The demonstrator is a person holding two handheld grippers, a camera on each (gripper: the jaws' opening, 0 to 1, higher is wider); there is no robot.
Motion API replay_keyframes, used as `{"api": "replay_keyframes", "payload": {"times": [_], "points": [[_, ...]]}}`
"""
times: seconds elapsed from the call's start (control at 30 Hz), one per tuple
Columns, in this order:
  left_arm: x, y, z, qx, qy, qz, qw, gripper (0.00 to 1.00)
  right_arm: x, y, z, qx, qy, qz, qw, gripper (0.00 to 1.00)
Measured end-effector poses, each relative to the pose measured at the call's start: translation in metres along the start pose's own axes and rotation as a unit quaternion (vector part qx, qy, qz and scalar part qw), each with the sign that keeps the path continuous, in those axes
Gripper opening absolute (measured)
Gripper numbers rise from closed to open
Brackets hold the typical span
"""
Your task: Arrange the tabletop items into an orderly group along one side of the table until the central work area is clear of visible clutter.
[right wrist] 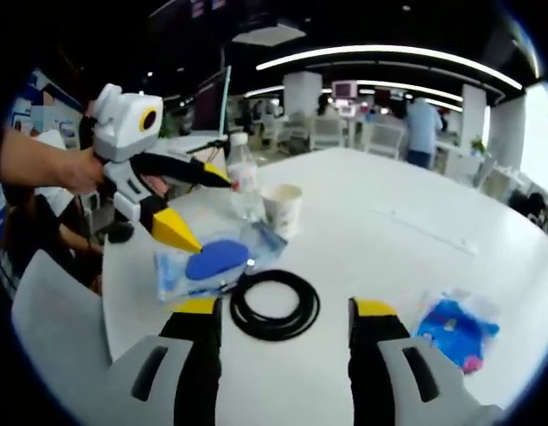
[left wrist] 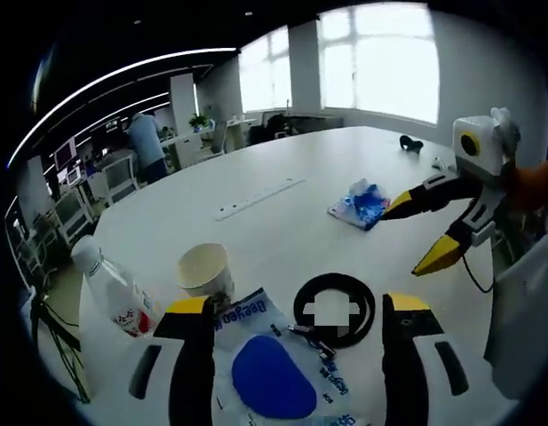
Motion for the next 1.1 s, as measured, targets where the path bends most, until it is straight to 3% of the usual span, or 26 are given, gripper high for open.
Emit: {"api": "replay_keyframes", "payload": {"times": [0.37, 0.67, 1.1], "points": [[-0.008, -0.011, -0.002, 0.016, 0.0, 0.016, 0.9997, 0.63, -0.006, -0.002, -0.006, -0.022, 0.002, 0.007, 0.9997, 0.34], [-0.016, -0.021, -0.007, 0.012, -0.008, 0.031, 0.9994, 0.57, -0.013, -0.005, -0.005, -0.028, 0.01, 0.015, 0.9994, 0.31], [-0.031, -0.033, -0.009, 0.046, -0.026, 0.053, 0.9972, 0.41, -0.024, -0.01, -0.011, -0.038, 0.016, 0.029, 0.9987, 0.24]]}}
Point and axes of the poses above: the point that each gripper's makers call its tool centre point, and the gripper's own axes: x roughly backward along the fingers, z roughly to its left, y roughly out of its top, the point moved 7 cm from there along x, roughly backward along the fingers, and after that the axes turned 8 degrees about z, right-handed, at the moved point
